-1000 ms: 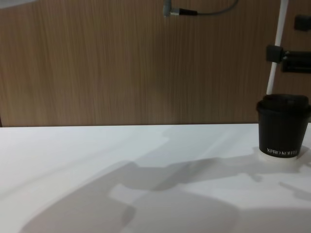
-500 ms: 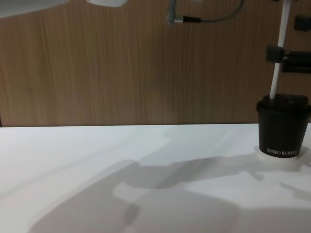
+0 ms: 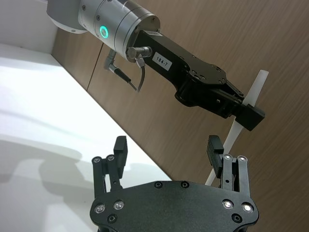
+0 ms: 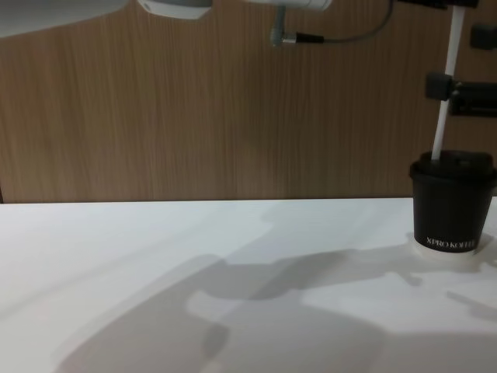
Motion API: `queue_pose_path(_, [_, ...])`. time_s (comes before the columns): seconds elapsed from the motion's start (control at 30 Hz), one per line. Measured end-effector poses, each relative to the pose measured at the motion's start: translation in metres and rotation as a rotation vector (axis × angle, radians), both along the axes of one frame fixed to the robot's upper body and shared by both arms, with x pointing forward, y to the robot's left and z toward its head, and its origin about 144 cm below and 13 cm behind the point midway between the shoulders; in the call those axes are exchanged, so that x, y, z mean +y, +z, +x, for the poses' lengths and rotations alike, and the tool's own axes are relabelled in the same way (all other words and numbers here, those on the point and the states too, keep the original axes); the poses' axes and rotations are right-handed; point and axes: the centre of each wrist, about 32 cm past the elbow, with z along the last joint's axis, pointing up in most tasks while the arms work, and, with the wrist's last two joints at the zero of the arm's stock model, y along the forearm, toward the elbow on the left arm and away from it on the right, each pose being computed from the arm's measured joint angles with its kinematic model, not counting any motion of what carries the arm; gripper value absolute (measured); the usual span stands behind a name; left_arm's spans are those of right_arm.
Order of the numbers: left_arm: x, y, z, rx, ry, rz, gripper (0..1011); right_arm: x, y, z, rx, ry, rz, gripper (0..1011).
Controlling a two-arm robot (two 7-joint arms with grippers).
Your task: Pick up the straw with one hand, pass it to the other hand, and insert it into the cup.
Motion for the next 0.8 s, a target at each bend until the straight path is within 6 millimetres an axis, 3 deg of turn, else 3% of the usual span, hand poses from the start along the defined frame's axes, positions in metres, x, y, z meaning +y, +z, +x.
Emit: queue_pose_path(0.8, [-0.010, -0.013, 0.006, 0.045, 0.011, 0.032, 5, 0.000, 0.000, 0.000, 0.000, 0.000, 0.000, 1001])
